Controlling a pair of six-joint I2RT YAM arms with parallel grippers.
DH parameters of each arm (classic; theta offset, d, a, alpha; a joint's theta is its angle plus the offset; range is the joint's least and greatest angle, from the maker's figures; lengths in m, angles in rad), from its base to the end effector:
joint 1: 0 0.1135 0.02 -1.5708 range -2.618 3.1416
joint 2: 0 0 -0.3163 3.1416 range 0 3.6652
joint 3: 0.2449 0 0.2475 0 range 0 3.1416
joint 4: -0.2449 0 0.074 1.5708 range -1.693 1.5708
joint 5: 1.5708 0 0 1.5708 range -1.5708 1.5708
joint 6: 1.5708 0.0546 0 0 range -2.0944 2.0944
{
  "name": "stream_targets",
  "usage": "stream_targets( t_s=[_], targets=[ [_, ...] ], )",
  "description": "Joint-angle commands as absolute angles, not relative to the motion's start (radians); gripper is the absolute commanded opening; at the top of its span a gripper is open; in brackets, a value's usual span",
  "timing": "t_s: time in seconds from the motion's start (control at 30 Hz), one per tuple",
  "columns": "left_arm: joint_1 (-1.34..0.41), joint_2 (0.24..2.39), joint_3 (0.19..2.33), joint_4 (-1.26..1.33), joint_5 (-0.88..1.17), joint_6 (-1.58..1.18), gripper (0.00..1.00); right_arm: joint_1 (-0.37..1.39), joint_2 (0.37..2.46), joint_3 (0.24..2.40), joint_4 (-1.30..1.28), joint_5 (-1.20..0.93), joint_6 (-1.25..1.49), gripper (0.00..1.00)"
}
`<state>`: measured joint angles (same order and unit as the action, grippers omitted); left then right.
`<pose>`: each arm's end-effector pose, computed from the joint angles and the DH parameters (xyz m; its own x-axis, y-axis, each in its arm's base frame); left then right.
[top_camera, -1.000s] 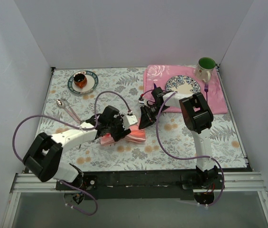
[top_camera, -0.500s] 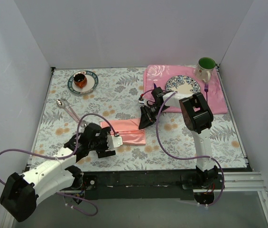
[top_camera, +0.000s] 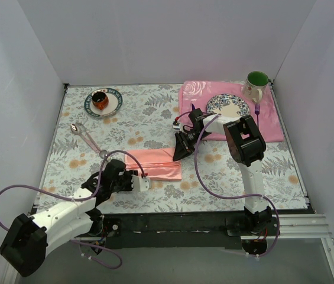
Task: Fold the napkin into a case and place the utensils inside
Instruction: Smooth out the 2/3-rectangle-folded napkin.
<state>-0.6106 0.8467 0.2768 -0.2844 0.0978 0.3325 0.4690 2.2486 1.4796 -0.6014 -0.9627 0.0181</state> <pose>0.1029 -0.0785 0.1746 -0.3806 0.6628 -0.6448 0.7907 0.5948 0.1448 0.3843 0.2450 0.1329 -0.8813 -0.4350 -0.1845 -0.3881 0.4437 0.8078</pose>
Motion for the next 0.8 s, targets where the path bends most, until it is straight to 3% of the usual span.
stream_targets(
  t_s=[0.0, 0.2, 0.77],
  targets=[
    [-0.604, 0.902, 0.386, -0.300, 0.136, 0.295, 0.18, 0.494, 2.327, 1.456, -0.589, -0.696, -0.063, 0.30],
    [-0.604, 0.962, 0.503, -0.374, 0.225, 0.220, 0.01, 0.494, 2.332, 1.465, -0.592, -0.696, -0.063, 0.30],
    [-0.325, 1.469, 0.906, -0.555, 0.489, 0.074, 0.00, 0.497, 2.338, 1.480, -0.603, -0.690, -0.071, 0.31]
  ],
)
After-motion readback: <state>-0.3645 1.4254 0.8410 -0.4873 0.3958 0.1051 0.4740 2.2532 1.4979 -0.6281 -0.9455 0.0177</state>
